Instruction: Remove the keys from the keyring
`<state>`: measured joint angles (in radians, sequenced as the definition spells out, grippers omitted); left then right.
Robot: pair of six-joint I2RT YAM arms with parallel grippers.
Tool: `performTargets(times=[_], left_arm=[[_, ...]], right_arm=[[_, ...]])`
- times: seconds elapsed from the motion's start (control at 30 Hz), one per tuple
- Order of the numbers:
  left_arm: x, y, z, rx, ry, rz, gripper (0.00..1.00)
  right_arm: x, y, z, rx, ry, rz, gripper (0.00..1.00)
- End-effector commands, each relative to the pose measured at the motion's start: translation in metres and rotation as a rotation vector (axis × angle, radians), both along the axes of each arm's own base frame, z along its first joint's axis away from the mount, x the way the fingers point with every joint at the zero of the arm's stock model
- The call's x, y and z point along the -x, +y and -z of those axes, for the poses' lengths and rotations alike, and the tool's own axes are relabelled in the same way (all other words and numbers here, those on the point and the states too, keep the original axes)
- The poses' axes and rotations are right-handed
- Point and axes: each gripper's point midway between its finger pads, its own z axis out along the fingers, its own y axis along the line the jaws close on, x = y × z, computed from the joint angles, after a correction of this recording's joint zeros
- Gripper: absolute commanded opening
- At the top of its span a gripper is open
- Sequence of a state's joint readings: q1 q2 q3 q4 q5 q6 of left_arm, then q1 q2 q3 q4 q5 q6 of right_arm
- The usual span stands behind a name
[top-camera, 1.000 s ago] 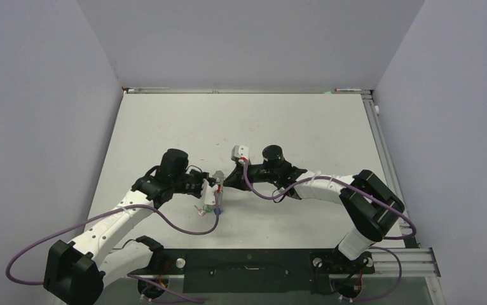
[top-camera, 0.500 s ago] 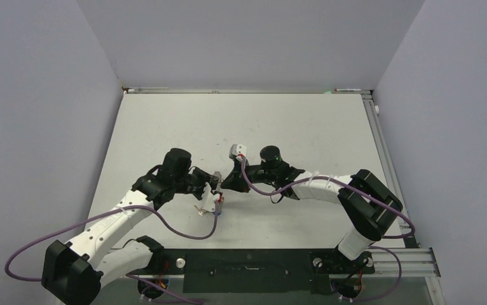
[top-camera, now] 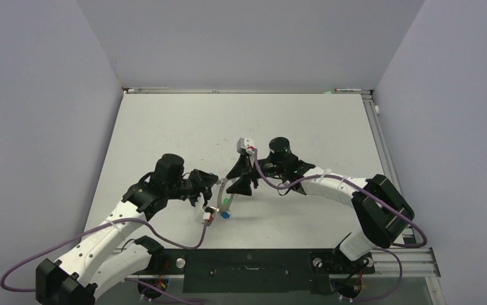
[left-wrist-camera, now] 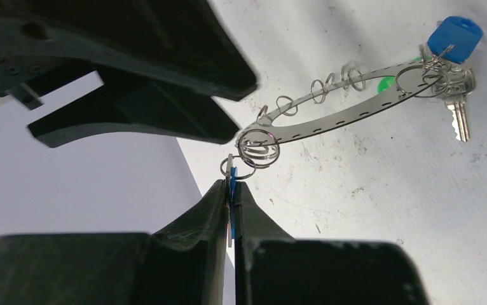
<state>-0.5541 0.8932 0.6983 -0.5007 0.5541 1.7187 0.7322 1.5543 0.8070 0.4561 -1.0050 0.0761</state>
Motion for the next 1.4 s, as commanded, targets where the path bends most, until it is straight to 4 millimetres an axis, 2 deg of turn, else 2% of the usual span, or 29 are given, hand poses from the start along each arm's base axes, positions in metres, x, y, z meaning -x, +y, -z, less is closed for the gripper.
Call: performTargets(times=[0.0, 0.17, 0.5, 0.7, 0.83, 0.97, 1.13, 1.23, 1.37], left_arm=[[0.012, -0.002, -0.003, -0.010, -0.095, 0.116, 0.00], [0.016, -0.005, -0.014, 0.006, -0.176, 0.170, 0.00], [0.027, -0.018, -0.054, 0.047, -0.418, 0.336, 0.00], [0.037, -0.021, -0.052, 0.039, -0.476, 0.416, 0.00], [0.038, -0.025, -0.053, 0.062, -0.506, 0.440, 0.00], [0.035, -0.028, -0.055, 0.077, -0.520, 0.438, 0.00], [0.029, -0.032, -0.056, 0.097, -0.519, 0.429, 0.00], [0.027, -0.034, -0.054, 0.104, -0.515, 0.426, 0.00], [0.028, -0.035, -0.045, 0.106, -0.500, 0.433, 0.00]], right_arm=[[-0.004, -0.007, -0.044, -0.049, -0.155, -0.080, 0.57], [-0.011, -0.012, -0.051, -0.013, -0.193, -0.090, 0.57], [-0.030, -0.015, -0.063, -0.020, -0.245, -0.068, 0.56], [-0.038, -0.017, -0.065, -0.024, -0.262, -0.056, 0.55], [-0.039, -0.016, -0.057, -0.023, -0.267, -0.054, 0.55], [-0.030, -0.013, -0.035, 0.007, -0.253, -0.071, 0.54], [-0.004, -0.008, -0.007, 0.047, -0.235, -0.141, 0.53], [0.013, -0.005, -0.002, 0.042, -0.244, -0.183, 0.53], [0.022, -0.002, -0.007, 0.025, -0.248, -0.206, 0.53]])
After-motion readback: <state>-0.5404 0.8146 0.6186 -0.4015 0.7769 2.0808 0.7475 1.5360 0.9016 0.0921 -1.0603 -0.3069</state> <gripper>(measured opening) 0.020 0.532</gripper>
